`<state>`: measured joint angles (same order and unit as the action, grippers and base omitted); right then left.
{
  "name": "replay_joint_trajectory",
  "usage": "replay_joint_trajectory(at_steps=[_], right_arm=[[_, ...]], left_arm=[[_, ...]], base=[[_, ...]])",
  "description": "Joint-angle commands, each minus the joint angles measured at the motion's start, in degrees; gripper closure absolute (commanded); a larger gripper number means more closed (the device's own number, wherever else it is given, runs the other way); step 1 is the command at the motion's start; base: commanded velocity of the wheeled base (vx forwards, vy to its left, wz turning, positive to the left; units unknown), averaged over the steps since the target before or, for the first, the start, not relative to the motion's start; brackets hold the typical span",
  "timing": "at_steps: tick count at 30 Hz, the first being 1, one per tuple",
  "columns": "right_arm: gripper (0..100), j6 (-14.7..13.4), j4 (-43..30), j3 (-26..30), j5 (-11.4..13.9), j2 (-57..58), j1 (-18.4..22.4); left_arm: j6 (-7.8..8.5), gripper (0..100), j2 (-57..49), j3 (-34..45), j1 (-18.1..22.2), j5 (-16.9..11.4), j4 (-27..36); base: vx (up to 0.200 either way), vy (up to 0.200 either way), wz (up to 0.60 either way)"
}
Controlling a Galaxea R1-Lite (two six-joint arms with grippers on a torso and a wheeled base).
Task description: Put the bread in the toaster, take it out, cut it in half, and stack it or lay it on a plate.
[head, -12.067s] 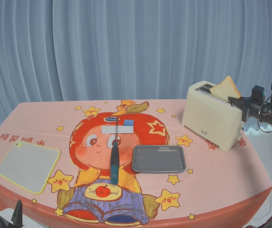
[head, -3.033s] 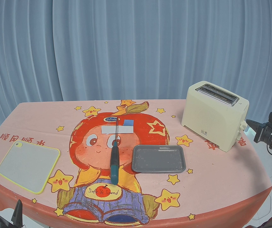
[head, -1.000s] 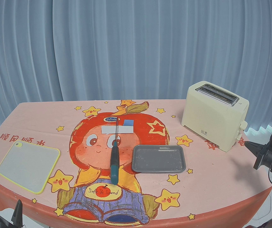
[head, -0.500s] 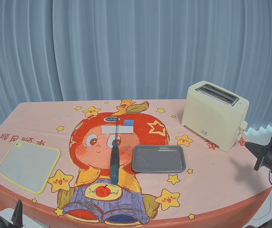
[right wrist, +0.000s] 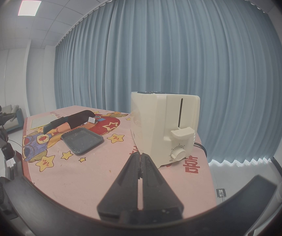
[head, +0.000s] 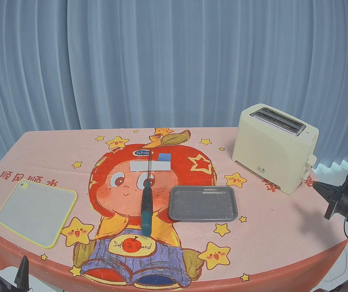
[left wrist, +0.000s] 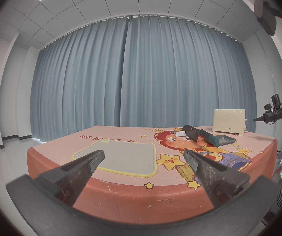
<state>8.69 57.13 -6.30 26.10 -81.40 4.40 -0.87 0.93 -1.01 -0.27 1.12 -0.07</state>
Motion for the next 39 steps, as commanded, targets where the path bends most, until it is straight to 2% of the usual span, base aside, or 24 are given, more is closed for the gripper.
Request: replay_joint_trajectory(at_steps=[1,39], right_arm=[[100,0.0,0.0,0.2,-0.1,-0.3,0.1],[100,-1.0,0.1,-2.0,-0.2,-7.6,2.2]], left_arm=[[-0.01,0,-0.3,1.0,0.0,0.0,0.0],[-0.01,0,-0.3,1.0,0.0,0.0,0.0]], base=[[0.0,0.0,0.0],[0.0,0.0,0.0]])
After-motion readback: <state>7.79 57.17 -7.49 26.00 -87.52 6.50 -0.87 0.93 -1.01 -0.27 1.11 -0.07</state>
